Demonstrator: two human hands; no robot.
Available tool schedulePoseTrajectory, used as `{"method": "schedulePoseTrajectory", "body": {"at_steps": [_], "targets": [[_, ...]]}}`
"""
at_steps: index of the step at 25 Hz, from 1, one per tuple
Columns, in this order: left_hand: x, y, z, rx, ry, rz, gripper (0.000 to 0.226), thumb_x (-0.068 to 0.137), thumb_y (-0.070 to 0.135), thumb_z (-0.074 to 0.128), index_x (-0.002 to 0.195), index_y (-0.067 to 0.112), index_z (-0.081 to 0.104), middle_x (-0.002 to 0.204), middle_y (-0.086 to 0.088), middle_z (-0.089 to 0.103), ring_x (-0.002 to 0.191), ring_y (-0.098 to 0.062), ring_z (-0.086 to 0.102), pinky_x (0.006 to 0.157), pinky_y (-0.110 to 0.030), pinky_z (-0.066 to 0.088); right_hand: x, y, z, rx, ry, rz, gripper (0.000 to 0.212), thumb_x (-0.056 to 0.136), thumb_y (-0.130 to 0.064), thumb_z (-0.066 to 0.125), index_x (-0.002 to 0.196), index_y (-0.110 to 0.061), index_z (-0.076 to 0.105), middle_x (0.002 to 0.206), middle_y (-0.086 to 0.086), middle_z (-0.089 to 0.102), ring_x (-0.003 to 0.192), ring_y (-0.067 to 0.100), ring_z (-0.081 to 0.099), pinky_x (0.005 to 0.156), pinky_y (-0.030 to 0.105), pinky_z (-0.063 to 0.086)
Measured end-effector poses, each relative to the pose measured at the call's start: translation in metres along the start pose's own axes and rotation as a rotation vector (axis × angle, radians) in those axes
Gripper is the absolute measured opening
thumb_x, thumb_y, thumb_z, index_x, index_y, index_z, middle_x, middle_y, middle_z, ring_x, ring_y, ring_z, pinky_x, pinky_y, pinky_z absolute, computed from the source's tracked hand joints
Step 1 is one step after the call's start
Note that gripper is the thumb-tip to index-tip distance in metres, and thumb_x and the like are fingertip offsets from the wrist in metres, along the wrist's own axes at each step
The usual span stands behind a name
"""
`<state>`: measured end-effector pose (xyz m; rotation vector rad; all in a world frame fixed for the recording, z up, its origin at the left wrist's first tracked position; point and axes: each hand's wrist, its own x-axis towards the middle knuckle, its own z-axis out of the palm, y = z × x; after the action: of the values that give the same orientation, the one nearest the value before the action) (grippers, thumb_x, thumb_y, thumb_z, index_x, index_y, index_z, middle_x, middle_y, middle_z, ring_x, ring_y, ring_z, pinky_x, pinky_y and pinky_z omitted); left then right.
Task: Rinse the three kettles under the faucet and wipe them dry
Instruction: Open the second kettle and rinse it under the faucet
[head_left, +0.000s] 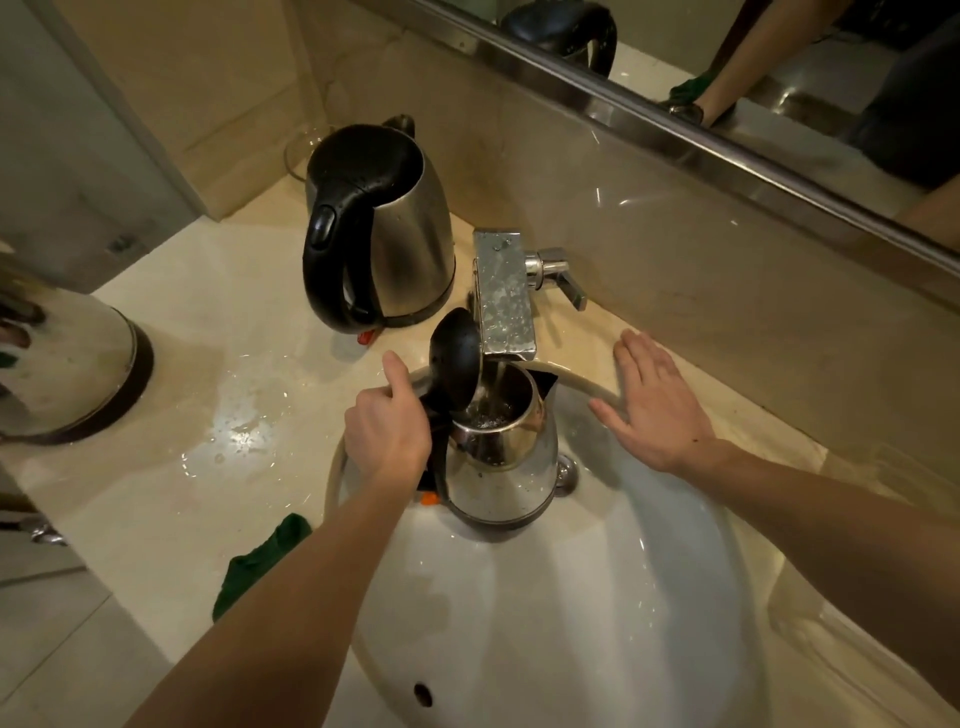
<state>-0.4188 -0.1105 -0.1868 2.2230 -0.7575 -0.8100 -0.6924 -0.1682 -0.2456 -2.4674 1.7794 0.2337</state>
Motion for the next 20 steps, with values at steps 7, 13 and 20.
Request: {"method": "schedulePoseTrajectory", "body": {"at_steps": [7, 13, 20], "targets": [[0.0054, -0.0070, 0.0024, 0.002, 0.036, 0.015, 0.066, 0.100, 0.059, 0.021, 0.060, 0.014, 0.046, 0.066, -0.005, 0.052, 0.065, -0.021, 0.053, 0.076, -0.044, 0.047, 0.0035, 0.0013, 0.0068, -0.092, 0.002, -0.013, 0.090, 0.093, -0.069, 0.008, 0.155, -0.003, 0.004, 0.163, 0.015, 0.001, 0.151, 0.028, -0.001, 0.122, 0.041, 0.001], [0.0069, -0.0091, 0.0035, 0.016, 0.043, 0.022, 0.067, 0.100, 0.059, 0.021, 0.062, 0.012, 0.050, 0.068, -0.008, 0.055, 0.068, -0.022, 0.055, 0.078, -0.045, 0.048, 0.0051, 0.0014, 0.0048, -0.139, 0.008, -0.016, 0.097, 0.089, -0.074, 0.007, 0.154, -0.002, 0.011, 0.162, 0.018, 0.010, 0.150, 0.032, 0.006, 0.122, 0.045, 0.009], [0.0032, -0.0053, 0.0036, 0.015, 0.050, 0.042, 0.065, 0.101, 0.056, 0.021, 0.061, 0.011, 0.047, 0.065, -0.006, 0.051, 0.061, -0.016, 0.048, 0.072, -0.040, 0.042, 0.0058, 0.0028, 0.0045, -0.101, -0.008, -0.027, 0.104, 0.085, -0.078, 0.010, 0.152, 0.001, 0.019, 0.160, 0.020, 0.017, 0.149, 0.035, 0.010, 0.121, 0.047, 0.014]]}}
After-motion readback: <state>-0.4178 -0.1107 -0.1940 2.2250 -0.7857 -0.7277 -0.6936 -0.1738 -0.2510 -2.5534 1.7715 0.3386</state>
